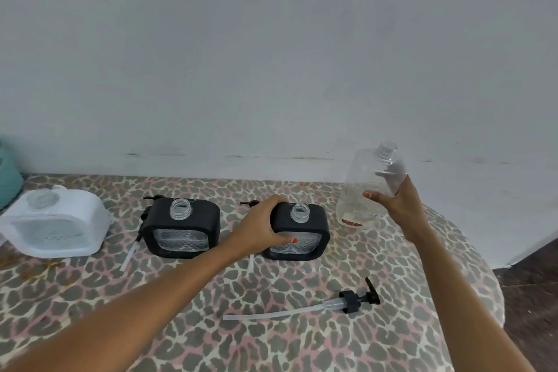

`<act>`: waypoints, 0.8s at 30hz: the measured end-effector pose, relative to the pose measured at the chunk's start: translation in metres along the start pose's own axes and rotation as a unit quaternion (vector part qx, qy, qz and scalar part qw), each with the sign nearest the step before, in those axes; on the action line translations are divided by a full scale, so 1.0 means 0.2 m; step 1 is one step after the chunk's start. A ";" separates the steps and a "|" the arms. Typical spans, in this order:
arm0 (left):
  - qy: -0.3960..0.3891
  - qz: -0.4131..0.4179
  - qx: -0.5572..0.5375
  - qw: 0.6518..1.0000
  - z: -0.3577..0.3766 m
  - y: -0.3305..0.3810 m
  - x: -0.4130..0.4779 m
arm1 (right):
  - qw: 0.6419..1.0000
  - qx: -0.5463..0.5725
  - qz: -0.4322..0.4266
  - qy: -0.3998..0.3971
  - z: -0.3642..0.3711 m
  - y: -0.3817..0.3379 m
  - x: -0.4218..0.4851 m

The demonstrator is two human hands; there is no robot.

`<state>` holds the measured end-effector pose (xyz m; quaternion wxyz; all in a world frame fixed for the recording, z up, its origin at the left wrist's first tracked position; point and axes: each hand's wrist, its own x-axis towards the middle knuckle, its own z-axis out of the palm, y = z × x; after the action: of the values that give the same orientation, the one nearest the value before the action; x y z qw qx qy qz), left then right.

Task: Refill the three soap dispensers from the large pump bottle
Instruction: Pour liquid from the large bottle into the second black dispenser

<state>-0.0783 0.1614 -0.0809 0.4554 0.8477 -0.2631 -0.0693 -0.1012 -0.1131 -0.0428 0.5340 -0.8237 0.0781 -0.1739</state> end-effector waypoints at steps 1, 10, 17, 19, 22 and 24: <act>0.004 0.002 0.000 1.000 0.00 0.00 0.00 | 1.000 0.001 -0.002 -0.010 0.01 0.01 0.01; 0.011 0.019 -0.006 1.000 0.02 -0.02 -0.01 | 0.998 0.028 0.013 -0.047 0.03 0.06 0.01; -0.011 0.013 -0.019 1.000 0.03 -0.03 -0.01 | 0.997 0.037 0.034 -0.064 0.03 0.04 0.00; -0.016 0.012 -0.016 1.000 0.02 -0.03 -0.01 | 0.996 0.035 0.048 -0.067 0.03 0.04 0.00; -0.021 0.009 0.005 1.000 0.02 -0.02 -0.01 | 0.996 0.038 0.057 -0.050 0.02 0.05 -0.02; -0.017 0.011 0.035 0.999 0.01 -0.02 -0.02 | 0.997 0.035 0.060 -0.031 0.02 0.07 -0.04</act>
<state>-0.0806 0.1626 -0.0863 0.4218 0.8588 -0.2822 -0.0695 -0.1071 -0.1131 -0.0584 0.5740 -0.8035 0.1046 -0.1184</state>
